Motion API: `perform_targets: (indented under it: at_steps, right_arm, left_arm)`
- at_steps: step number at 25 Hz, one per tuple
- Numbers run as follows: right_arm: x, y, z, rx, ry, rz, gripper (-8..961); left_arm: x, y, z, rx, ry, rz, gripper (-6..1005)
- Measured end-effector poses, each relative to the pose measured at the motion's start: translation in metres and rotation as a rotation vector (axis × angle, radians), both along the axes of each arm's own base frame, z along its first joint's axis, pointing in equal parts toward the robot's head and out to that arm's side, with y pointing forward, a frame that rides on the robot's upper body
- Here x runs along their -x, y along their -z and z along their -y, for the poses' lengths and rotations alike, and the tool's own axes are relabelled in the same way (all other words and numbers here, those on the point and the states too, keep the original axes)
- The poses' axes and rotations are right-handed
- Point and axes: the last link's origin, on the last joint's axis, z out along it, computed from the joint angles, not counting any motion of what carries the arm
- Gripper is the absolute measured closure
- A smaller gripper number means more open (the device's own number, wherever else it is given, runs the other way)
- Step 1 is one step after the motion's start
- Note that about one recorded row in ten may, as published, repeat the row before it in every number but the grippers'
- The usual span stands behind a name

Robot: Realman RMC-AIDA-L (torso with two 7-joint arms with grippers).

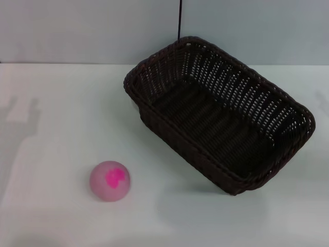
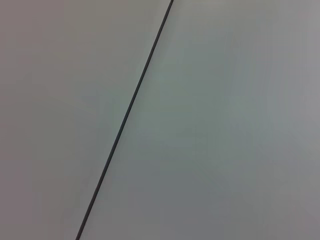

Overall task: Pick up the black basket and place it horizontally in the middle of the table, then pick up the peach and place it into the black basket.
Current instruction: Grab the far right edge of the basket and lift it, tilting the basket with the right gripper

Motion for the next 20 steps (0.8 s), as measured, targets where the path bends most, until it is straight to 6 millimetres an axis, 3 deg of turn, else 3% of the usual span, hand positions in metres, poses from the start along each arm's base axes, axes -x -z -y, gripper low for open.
perform_targets:
  at_steps: [6,11,20]
  right_arm:
    - [0.031,-0.058,-0.011,0.354,0.017,0.064,274]
    - [0.078,-0.093,-0.026,0.548,0.021,0.236,259]
    - [0.111,-0.095,-0.063,0.747,0.152,0.360,232]
  left_arm:
    - [-0.001,0.002,-0.002,0.011,0.005,-0.002,480]
    - [-0.003,0.004,-0.004,0.022,0.010,-0.003,482]
    - [-0.003,0.008,-0.003,0.039,0.005,0.003,486]
